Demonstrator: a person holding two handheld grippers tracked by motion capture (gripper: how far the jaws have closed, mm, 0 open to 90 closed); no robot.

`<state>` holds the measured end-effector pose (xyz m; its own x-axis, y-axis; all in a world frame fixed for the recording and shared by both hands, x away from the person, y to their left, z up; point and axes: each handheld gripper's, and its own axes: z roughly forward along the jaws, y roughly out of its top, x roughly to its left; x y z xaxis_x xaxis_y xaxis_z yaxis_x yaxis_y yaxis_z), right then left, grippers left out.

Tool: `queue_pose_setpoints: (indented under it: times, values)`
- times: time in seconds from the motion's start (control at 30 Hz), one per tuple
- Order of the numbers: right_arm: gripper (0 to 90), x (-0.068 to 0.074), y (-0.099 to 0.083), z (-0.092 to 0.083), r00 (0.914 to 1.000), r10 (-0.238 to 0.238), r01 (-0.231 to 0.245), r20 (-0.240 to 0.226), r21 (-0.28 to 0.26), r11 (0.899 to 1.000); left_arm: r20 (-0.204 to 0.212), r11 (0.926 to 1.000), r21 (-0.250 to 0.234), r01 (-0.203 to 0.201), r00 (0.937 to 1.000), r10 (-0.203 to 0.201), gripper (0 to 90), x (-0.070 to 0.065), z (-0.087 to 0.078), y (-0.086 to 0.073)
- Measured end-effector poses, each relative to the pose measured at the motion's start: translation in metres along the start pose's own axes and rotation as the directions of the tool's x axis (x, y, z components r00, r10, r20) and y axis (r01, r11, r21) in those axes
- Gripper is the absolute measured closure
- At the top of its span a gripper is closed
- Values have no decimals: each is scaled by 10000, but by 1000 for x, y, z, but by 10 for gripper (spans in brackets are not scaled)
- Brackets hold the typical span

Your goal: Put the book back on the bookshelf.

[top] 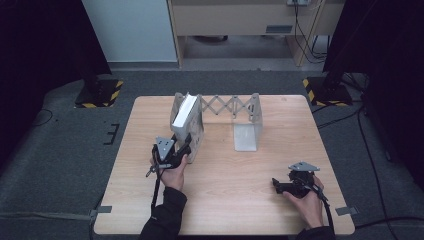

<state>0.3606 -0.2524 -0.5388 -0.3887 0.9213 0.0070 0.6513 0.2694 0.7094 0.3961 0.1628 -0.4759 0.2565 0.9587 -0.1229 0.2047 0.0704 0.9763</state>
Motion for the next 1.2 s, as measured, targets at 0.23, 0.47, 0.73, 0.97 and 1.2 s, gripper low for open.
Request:
queue_pose_setpoints:
  times: [0.23, 0.47, 0.73, 0.97, 1.2]
  values:
    - [36, 0, 0, 0, 10000, -1, 1, -9, -1, 10000, -262, 9995, 137, -271, 9993, 275, 523, 2, -6, 2]
    - [37, 0, 0, 1, 10000, -60, 60, -10, -20, 10000, -380, 9994, -118, -319, 9988, 315, 527, 8, -19, -3]
    - [37, 0, 0, 1, 10000, -71, 71, -20, -23, 10000, -708, 9970, -353, -691, 9953, 665, 526, -6, -4, -4]
    - [36, 0, 0, 1, 10000, -76, 76, -38, -18, 10000, -847, 9977, -371, -569, 9950, 536, 524, -5, 11, -2]
    - [35, 0, 0, 1, 10000, -78, 78, -59, -1, 10000, -716, 9983, -231, -528, 9961, 510, 516, -6, 26, 2]
